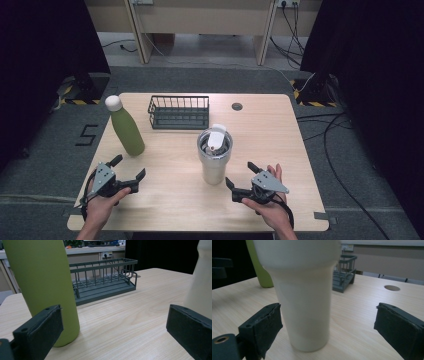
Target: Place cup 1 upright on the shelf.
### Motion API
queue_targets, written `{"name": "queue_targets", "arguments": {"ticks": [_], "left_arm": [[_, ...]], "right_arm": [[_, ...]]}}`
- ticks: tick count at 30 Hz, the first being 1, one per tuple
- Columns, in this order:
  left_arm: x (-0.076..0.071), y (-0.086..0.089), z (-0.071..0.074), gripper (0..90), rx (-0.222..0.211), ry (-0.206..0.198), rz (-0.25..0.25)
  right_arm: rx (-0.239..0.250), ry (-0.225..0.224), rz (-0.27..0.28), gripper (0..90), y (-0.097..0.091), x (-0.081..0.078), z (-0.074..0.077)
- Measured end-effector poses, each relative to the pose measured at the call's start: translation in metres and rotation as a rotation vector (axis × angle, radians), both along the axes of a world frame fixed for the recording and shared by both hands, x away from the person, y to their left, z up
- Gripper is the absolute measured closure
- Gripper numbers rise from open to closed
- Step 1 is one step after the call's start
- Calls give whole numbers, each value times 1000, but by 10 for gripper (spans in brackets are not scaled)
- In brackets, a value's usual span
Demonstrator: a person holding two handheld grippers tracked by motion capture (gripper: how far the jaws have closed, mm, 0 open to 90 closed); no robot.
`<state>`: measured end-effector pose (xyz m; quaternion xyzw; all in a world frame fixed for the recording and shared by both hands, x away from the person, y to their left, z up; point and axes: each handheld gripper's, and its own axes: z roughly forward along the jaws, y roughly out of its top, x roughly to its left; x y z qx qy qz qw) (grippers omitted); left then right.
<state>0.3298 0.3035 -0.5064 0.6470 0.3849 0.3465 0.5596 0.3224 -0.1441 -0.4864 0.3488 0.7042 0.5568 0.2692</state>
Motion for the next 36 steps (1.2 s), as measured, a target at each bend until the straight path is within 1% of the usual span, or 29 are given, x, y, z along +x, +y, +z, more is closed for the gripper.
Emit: {"name": "queue_targets", "arguments": {"ticks": [2, 6, 7, 12, 14, 18, 20, 23, 27, 30, 33, 34, 36], "left_arm": [[0, 0, 0, 1, 0, 1, 1], [0, 1, 0, 1, 0, 3, -1], [0, 1, -1, 1, 0, 5, -2], [0, 0, -1, 1, 2, 3, -4], [0, 0, 0, 1, 2, 1, -5], [0, 0, -1, 1, 0, 3, -5], [0, 0, -1, 2, -1, 3, -7], [0, 0, -1, 2, -3, 3, -10], [0, 0, -1, 2, -2, 4, -16], [0, -1, -1, 4, -2, 2, -20], [-1, -1, -1, 6, -1, 2, -25], [0, -1, -1, 7, -1, 2, -27], [0, -1, -1, 9, -1, 5, -31]], "right_arm": [[-6, -1, 15, 62, 7, 5, 0], [-7, 2, 18, 56, 15, 13, 0], [-6, -6, 20, 55, 17, 15, 0], [-1, -7, 32, 53, 24, 20, 1], [-13, -6, 42, 53, 31, 24, 0], [-7, -6, 51, 47, 38, 30, 0], [-11, -8, 57, 44, 43, 33, 0], [-8, -17, 62, 57, 51, 38, 0], [-6, -16, 66, 61, 59, 43, -1], [-2, -22, 58, 60, 62, 48, -1], [12, -24, 60, 88, 65, 49, -3], [4, -34, 53, 91, 66, 49, -4], [5, -41, 53, 94, 66, 49, -5]]}}
